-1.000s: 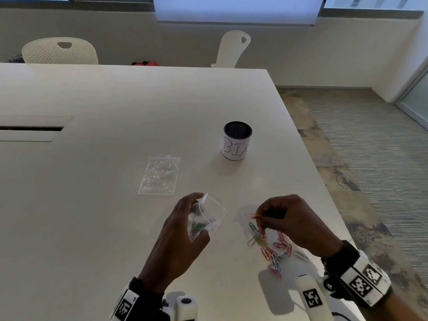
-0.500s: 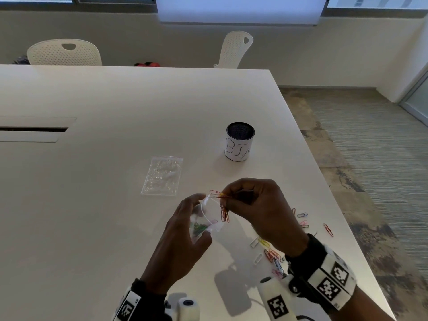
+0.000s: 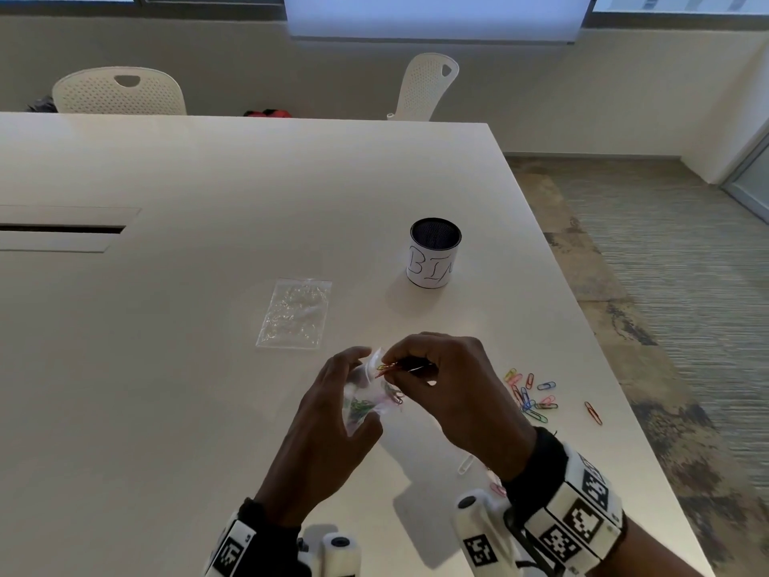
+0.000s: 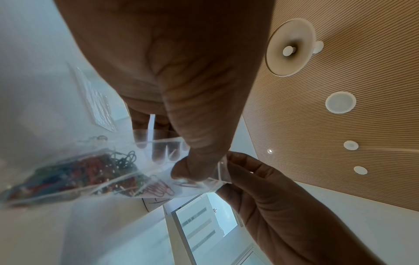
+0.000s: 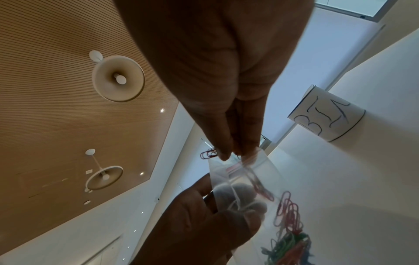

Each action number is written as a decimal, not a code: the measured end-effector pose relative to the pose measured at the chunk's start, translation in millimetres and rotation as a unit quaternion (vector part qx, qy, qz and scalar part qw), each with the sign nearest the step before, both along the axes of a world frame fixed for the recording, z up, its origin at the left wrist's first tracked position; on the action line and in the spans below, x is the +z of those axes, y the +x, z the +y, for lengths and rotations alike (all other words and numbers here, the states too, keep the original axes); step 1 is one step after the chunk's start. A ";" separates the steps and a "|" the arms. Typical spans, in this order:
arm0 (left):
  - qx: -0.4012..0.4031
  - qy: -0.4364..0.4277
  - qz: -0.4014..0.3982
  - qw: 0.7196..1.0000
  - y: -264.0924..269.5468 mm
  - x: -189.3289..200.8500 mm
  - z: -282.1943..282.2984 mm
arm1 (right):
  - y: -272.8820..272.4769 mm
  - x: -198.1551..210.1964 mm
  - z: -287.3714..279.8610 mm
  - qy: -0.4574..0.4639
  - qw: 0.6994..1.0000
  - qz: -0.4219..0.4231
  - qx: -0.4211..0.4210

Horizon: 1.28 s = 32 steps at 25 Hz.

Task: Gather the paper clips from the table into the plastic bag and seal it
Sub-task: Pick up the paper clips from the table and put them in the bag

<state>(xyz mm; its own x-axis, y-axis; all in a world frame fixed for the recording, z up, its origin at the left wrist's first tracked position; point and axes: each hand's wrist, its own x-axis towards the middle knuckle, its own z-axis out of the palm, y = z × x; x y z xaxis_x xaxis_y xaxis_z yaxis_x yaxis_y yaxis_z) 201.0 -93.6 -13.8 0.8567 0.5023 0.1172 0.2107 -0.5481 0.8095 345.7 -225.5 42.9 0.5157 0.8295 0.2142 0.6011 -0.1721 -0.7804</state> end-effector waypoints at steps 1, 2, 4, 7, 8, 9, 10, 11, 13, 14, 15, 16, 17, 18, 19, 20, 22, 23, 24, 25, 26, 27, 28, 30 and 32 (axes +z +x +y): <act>0.001 0.000 -0.001 1.000 0.0 -0.5 0.2 | 0.1 0.9 -0.3 0.001 1.000 0.006 -0.002; 0.001 0.000 -0.001 1.000 -0.2 -0.7 0.5 | 0.4 2.0 -0.7 0.001 1.000 0.011 -0.005; 0.000 -0.001 0.000 1.000 -0.6 -0.9 1.2 | 2.1 4.2 -1.6 -0.003 1.000 0.011 -0.011; 0.000 -0.007 -0.004 1.000 -1.1 0.2 1.4 | 6.2 9.6 -3.6 0.004 1.000 0.003 -0.016; 0.002 -0.004 -0.006 1.000 -1.2 0.7 1.5 | 8.0 11.9 -4.7 0.010 1.000 0.002 -0.016; 0.002 -0.002 -0.006 1.000 -1.3 1.1 1.3 | 10.4 14.3 -6.5 0.014 1.000 0.000 -0.018; 0.002 -0.002 -0.005 1.000 -1.3 1.2 1.0 | 14.0 16.2 -9.5 0.016 1.000 -0.004 -0.024; 0.003 -0.006 -0.005 1.000 -1.2 1.4 0.6 | 19.4 17.6 -13.3 0.016 0.999 -0.008 -0.034; 0.007 -0.020 -0.007 1.000 -2.2 2.1 -0.1 | 35.0 16.5 -23.4 0.001 0.998 -0.025 -0.063; 0.006 -0.026 -0.009 1.000 -2.0 2.4 -0.8 | 45.1 14.0 -31.0 -0.017 0.996 -0.040 -0.079; 0.005 -0.030 -0.011 0.999 -1.4 2.5 -2.0 | 56.3 10.4 -40.2 -0.042 0.993 -0.056 -0.093; 0.005 -0.031 -0.012 0.999 -1.3 2.7 -2.6 | 67.3 5.7 -50.0 -0.072 0.989 -0.071 -0.105; 0.005 -0.030 -0.012 0.999 -0.8 2.6 -3.0 | 77.8 0.6 -61.3 -0.107 0.983 -0.084 -0.121; 0.008 -0.030 -0.013 0.999 -0.5 2.6 -3.1 | 87.1 -4.7 -72.4 -0.149 0.974 -0.094 -0.140; 0.010 -0.030 -0.013 0.999 0.0 2.7 -3.3 | 95.5 -10.2 -84.3 -0.195 0.961 -0.104 -0.164; 0.011 -0.029 -0.014 0.999 0.9 2.7 -3.3 | 102.4 -15.4 -96.0 -0.243 0.944 -0.113 -0.193; 0.012 -0.024 -0.016 1.000 3.0 2.4 -3.1 | 111.2 -24.7 -115.8 -0.330 0.901 -0.118 -0.255; 0.010 -0.021 -0.017 1.000 3.6 2.4 -3.2 | 114.1 -29.5 -122.9 -0.362 0.883 -0.116 -0.277; 0.007 -0.020 -0.017 1.000 5.1 2.3 -3.7 | 115.8 -33.8 -128.7 -0.383 0.870 -0.110 -0.290; 0.003 -0.020 -0.017 1.000 6.4 1.8 -4.3 | 116.8 -38.7 -132.1 -0.397 0.863 -0.102 -0.295; 0.000 -0.019 -0.017 1.000 7.2 1.5 -4.2 | 116.7 -44.0 -133.0 -0.403 0.862 -0.093 -0.294; -0.003 -0.018 -0.017 1.000 8.3 1.2 -4.6 | 115.4 -49.1 -132.6 -0.403 0.864 -0.083 -0.290; -0.005 -0.017 -0.016 1.000 8.8 1.3 -4.9 | 112.7 -53.2 -129.9 -0.396 0.871 -0.075 -0.281; -0.008 -0.016 -0.017 1.000 9.8 1.3 -5.5 | 105.1 -57.0 -121.7 -0.359 0.897 -0.052 -0.250; -0.011 -0.015 -0.019 1.000 9.9 1.3 -5.6 | 97.6 -55.7 -113.5 -0.321 0.926 -0.021 -0.197</act>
<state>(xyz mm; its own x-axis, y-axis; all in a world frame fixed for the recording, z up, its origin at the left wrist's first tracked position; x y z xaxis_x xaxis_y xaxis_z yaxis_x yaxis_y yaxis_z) 210.8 -99.2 -12.6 0.8624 0.4880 0.1346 0.1687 -0.5278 0.8324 443.3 -339.1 -12.8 0.8080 0.5419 -0.2311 0.4202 -0.8051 -0.4187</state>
